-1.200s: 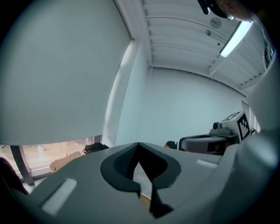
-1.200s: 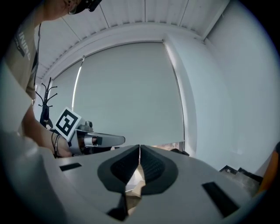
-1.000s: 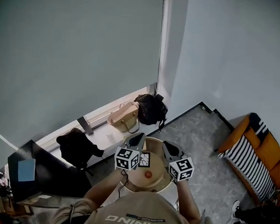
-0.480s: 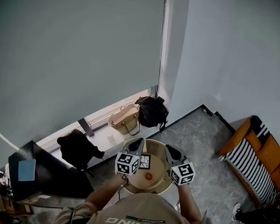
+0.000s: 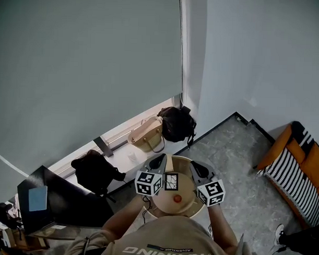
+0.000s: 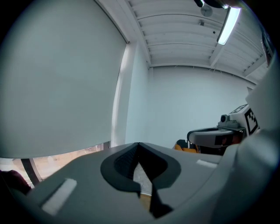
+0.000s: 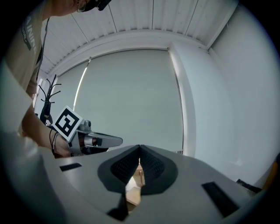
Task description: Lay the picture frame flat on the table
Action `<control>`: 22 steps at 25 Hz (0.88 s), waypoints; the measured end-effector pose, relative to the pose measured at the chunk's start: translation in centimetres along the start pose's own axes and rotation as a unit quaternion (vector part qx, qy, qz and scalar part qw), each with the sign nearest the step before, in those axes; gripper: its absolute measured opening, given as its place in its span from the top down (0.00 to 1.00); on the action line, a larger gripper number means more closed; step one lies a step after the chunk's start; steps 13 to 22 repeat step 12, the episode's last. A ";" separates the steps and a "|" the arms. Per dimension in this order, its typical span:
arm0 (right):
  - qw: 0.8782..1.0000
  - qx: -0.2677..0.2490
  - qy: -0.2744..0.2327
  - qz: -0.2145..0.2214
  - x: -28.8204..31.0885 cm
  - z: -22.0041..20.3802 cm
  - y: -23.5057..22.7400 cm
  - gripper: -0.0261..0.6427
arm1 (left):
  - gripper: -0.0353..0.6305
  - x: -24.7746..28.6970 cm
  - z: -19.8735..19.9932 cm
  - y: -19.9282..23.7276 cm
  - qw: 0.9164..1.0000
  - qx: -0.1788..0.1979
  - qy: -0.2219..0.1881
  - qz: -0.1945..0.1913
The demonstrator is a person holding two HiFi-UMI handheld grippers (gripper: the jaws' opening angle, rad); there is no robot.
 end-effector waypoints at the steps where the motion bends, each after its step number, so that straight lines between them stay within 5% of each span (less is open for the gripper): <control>1: 1.000 0.002 0.004 0.003 -0.1 0.0 0.2 0.95 | 0.94 0.0 -0.1 0.0 1.000 -0.001 0.003 0.000; 22: 0.999 -0.035 -0.010 0.005 0.6 1.2 -0.3 0.95 | 0.94 0.3 0.2 0.4 1.000 0.009 0.003 -0.001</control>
Point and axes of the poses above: the fingertips, and each gripper's own axes: x forward along the fingers, y to its left, z out of its top, the point moved 9 cm from there along -x, backward along the fingers, and after that the axes turned 13 degrees about -x, right-handed, at the moved point
